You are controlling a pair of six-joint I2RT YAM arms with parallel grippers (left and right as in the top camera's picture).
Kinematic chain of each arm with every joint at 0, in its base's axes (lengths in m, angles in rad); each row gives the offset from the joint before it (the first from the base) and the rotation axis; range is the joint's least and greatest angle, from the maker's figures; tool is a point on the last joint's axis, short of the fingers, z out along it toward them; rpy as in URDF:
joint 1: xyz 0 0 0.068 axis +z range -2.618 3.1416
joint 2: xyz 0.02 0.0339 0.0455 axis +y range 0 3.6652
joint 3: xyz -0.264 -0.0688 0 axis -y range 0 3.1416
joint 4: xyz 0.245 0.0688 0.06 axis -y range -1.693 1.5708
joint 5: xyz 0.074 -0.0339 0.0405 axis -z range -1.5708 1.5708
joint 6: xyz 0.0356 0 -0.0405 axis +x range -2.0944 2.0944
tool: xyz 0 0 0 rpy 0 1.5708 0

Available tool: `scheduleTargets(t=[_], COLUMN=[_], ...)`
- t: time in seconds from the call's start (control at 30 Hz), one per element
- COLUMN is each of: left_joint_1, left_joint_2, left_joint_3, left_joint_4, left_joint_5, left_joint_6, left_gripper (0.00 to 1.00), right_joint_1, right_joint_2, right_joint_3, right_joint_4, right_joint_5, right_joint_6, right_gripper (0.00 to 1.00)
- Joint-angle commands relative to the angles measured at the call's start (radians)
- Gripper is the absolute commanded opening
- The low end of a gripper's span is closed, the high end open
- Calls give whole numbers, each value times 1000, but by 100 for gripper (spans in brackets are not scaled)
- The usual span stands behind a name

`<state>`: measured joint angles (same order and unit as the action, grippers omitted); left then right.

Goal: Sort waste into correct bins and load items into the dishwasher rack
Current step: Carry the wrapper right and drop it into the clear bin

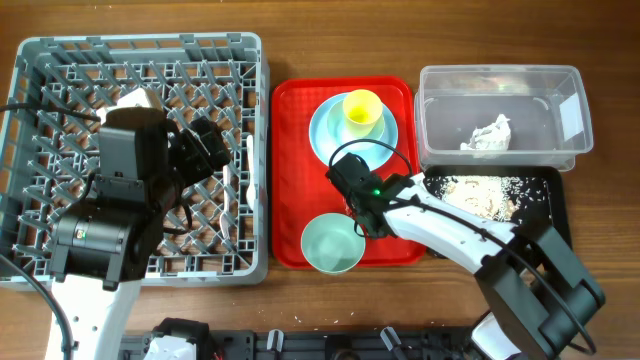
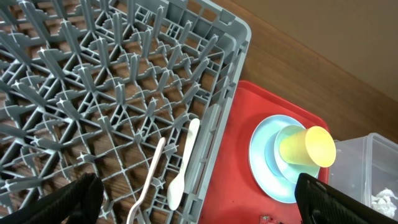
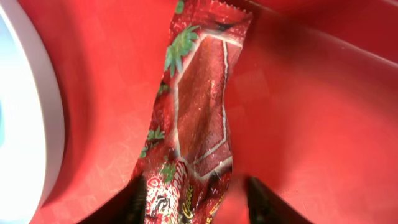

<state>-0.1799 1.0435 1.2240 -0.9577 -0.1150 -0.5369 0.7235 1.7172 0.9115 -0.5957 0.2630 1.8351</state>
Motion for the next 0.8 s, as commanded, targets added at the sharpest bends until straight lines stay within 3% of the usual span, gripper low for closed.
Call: scheduleTargets(t=[0.0, 0.13, 0.43, 0.77], left_joint_1=[8, 8, 8, 8], left_joint_2=[-2, -2, -2, -2], left_joint_3=[6, 6, 6, 6], left_joint_4=[3, 3, 3, 3], left_joint_5=[-6, -6, -6, -6], left_joint_6=[2, 2, 1, 2], left_gripper=[100, 100, 100, 100], right_joint_1=[-2, -2, -11, -43], right_joint_2=[61, 52, -27, -435], right_joint_3=[-20, -20, -11, 51], right_joint_4=[0, 0, -12, -11], right_joint_5=[-16, -16, 10, 372], right_joint_6=[23, -1, -248, -641], right_gripper=[37, 6, 4, 4])
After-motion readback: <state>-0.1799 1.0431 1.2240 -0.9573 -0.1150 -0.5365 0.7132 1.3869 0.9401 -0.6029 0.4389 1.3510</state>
